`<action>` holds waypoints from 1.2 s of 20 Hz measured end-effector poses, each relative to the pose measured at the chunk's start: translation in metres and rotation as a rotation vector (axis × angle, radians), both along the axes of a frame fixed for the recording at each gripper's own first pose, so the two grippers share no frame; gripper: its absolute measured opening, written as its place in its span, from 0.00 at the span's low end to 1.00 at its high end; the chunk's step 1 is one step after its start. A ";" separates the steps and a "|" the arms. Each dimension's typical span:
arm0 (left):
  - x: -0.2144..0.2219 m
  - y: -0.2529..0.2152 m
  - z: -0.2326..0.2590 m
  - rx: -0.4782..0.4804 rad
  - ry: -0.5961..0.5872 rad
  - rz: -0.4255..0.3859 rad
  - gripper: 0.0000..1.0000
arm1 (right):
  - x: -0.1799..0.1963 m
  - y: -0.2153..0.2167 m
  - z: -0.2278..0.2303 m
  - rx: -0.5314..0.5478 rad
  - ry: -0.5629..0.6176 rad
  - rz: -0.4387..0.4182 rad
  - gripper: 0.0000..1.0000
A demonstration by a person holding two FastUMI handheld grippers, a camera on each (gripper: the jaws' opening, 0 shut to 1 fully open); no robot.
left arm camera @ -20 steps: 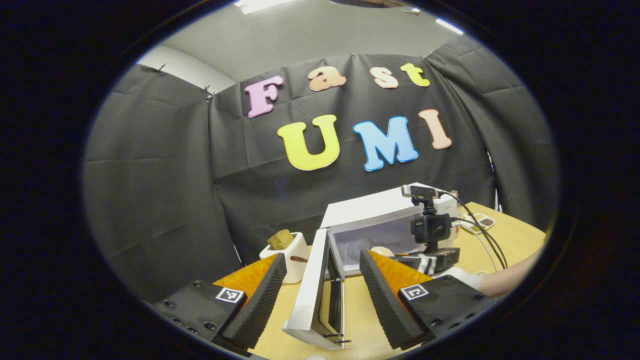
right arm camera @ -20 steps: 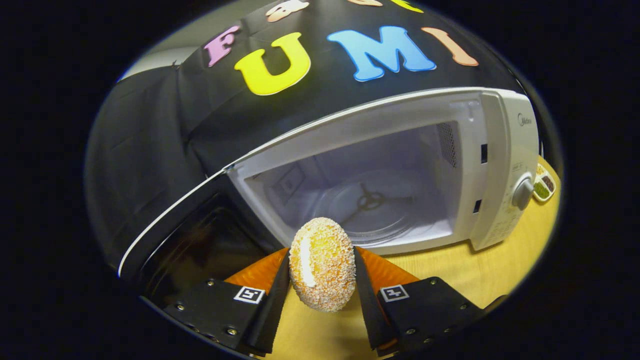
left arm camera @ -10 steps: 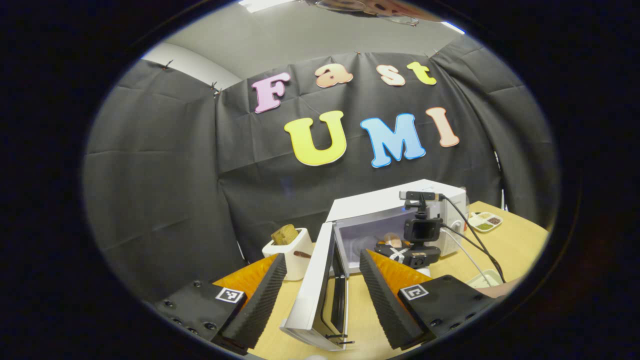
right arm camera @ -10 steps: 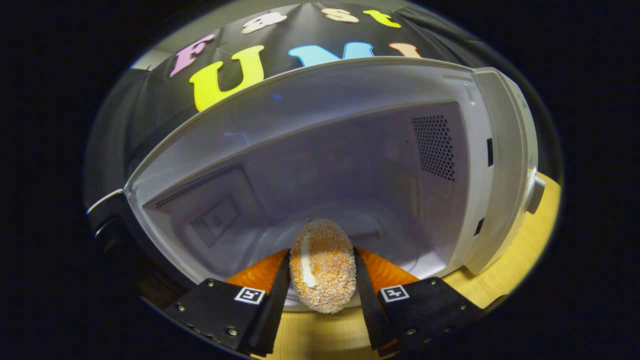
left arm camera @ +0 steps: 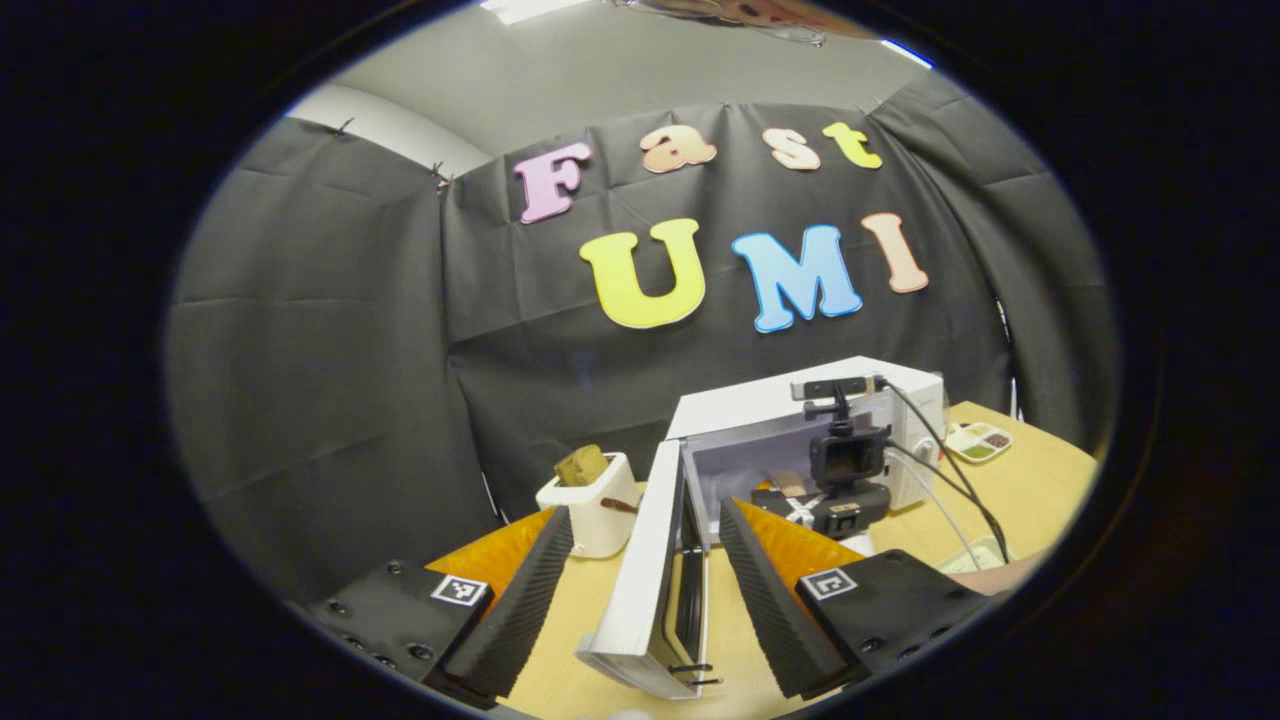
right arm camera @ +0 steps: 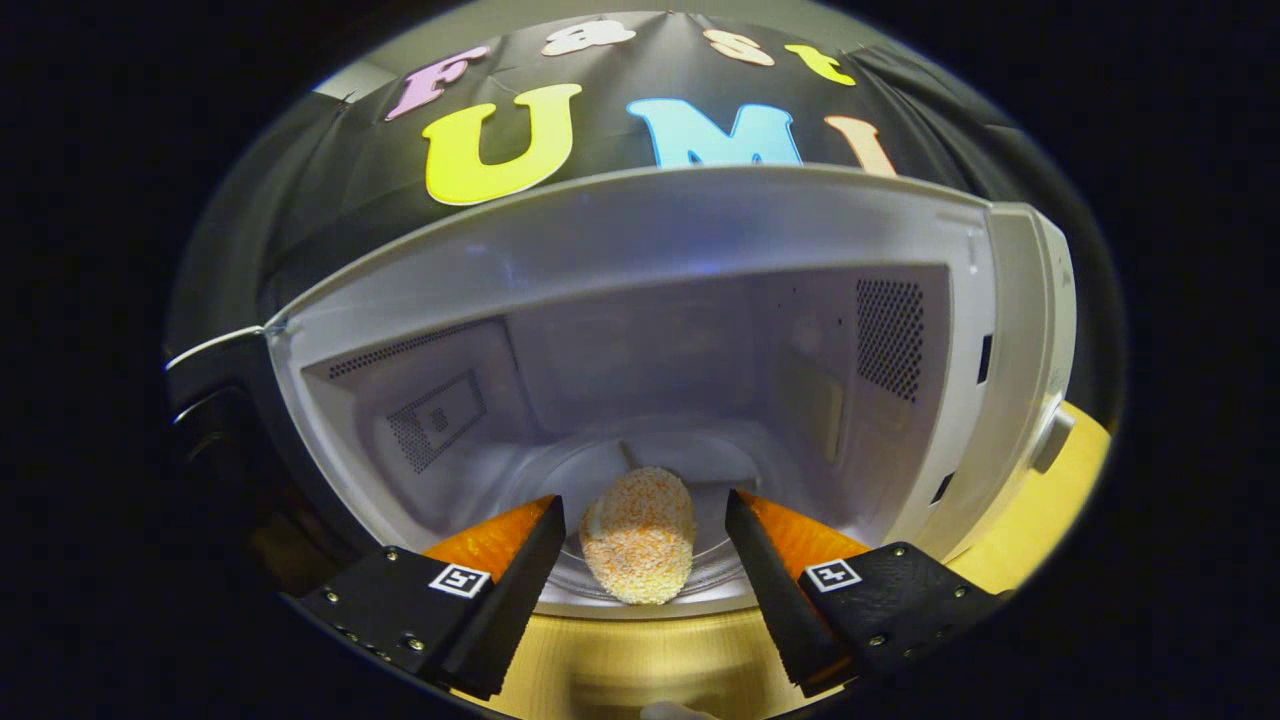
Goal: Open the microwave oven with the left hand, put the food in, and close the microwave oven.
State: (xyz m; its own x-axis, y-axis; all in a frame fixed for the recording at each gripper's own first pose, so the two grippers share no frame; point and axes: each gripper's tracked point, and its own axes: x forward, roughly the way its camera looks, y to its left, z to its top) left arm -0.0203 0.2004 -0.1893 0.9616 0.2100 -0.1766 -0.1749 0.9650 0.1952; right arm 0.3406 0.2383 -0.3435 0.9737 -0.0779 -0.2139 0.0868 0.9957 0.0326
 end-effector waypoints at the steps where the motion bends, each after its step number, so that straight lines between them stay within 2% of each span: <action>1: -0.003 0.003 0.000 -0.004 -0.006 0.004 1.00 | -0.007 0.000 0.007 -0.002 0.005 0.011 0.99; 2: -0.003 0.007 0.003 -0.006 -0.016 0.008 0.98 | -0.017 -0.004 0.016 -0.027 0.005 0.023 0.99; 5: -0.009 0.022 0.012 0.000 -0.055 0.028 1.00 | -0.061 -0.005 0.054 -0.145 -0.016 0.120 0.99; 6: -0.011 0.028 0.013 0.000 -0.059 0.039 0.95 | -0.081 -0.008 0.070 -0.177 -0.032 0.147 0.98; 9: -0.017 0.042 0.014 -0.020 -0.066 0.069 1.00 | -0.133 -0.021 0.120 -0.198 -0.060 0.238 0.98; 10: -0.020 0.044 0.013 -0.018 -0.062 0.075 1.00 | -0.149 -0.031 0.130 -0.186 -0.029 0.249 0.94; 11: -0.023 0.049 0.011 -0.010 -0.059 0.077 1.00 | -0.163 -0.043 0.144 -0.174 -0.010 0.257 0.95; 14: -0.032 0.065 0.001 0.020 -0.048 0.077 1.00 | -0.201 -0.094 0.195 -0.185 -0.010 0.201 0.96; 16: -0.040 0.083 -0.014 0.059 -0.025 0.106 1.00 | -0.230 -0.125 0.221 -0.223 -0.009 0.167 0.95; 20: -0.054 0.106 -0.053 0.045 0.026 0.154 1.00 | -0.284 -0.155 0.253 -0.238 0.009 0.154 0.96; 24: -0.067 0.121 -0.083 0.019 0.051 0.197 0.99 | -0.311 -0.170 0.273 -0.233 0.022 0.138 0.96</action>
